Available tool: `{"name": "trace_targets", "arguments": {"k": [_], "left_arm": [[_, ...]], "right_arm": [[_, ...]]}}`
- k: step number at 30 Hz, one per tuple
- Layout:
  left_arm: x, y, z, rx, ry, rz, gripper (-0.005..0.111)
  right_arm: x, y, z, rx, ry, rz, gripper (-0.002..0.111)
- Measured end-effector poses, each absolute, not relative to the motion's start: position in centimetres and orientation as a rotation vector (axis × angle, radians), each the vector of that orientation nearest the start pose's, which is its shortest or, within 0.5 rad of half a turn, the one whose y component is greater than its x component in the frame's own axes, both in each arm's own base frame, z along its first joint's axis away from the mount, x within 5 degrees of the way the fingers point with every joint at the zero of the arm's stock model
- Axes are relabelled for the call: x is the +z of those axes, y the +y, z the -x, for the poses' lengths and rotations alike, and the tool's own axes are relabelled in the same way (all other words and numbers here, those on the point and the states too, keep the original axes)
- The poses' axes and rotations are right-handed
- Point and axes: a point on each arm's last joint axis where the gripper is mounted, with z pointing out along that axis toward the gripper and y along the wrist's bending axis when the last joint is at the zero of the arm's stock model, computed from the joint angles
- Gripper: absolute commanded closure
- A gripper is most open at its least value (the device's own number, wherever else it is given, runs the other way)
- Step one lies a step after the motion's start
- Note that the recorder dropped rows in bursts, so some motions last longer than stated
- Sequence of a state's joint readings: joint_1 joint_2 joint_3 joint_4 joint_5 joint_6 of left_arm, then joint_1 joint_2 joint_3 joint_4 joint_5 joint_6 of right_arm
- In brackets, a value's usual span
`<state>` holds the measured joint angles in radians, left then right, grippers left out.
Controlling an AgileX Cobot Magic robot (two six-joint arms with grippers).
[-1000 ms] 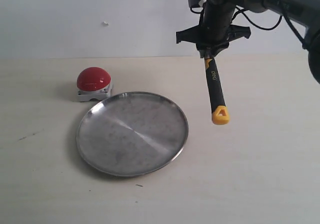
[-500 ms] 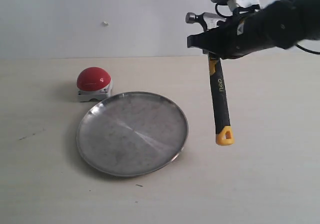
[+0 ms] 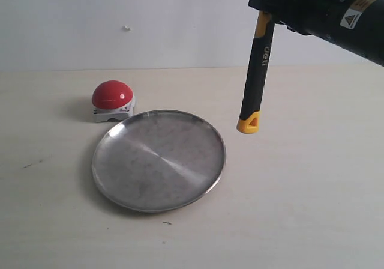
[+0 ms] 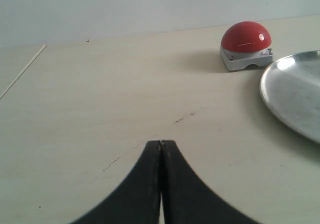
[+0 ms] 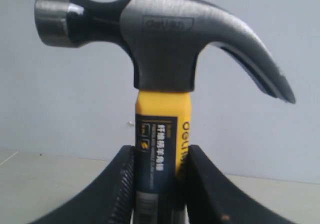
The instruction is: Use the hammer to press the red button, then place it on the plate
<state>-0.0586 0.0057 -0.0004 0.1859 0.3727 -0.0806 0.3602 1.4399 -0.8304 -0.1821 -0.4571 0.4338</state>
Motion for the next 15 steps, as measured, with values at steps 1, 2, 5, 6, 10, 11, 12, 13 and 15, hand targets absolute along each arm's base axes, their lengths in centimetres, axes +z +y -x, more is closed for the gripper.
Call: {"name": "trace_targets", "arguments": {"k": [1,2,5,6,10,11,12,13,15], "left_arm": [[18.01,0.30,-5.33,0.086,1.854,-0.094,0.107],[18.01,0.30,-5.33,0.086,1.854,-0.094,0.107],[18.01,0.33,-5.33,0.093,1.853,-0.098,0.107],[18.03,0.40,-5.34,0.116,1.851,-0.112,0.107],[18.33,0.88,-5.39,0.279,1.814,-0.219,0.107],[18.36,0.91,-5.40,0.288,1.810,-0.225,0.107],[18.39,0.91,-5.41,0.292,1.807,-0.228,0.107],[18.41,0.91,-5.41,0.293,1.805,-0.230,0.107],[18.43,0.92,-5.42,0.299,1.802,-0.235,0.107]], "right_arm": [[29.50,11.96,-29.71,0.548,1.671,0.133,0.108],[29.42,11.94,-29.71,0.553,1.681,0.123,0.108],[29.30,11.94,-29.70,0.564,1.697,0.108,0.108],[29.29,11.95,-29.69,0.564,1.697,0.111,0.108],[29.22,11.97,-29.67,0.561,1.705,0.118,0.108],[29.22,11.98,-29.67,0.562,1.705,0.119,0.108],[29.21,11.98,-29.67,0.561,1.706,0.119,0.108],[29.21,11.98,-29.67,0.561,1.706,0.119,0.108],[29.21,11.98,-29.67,0.561,1.706,0.119,0.108]]}}
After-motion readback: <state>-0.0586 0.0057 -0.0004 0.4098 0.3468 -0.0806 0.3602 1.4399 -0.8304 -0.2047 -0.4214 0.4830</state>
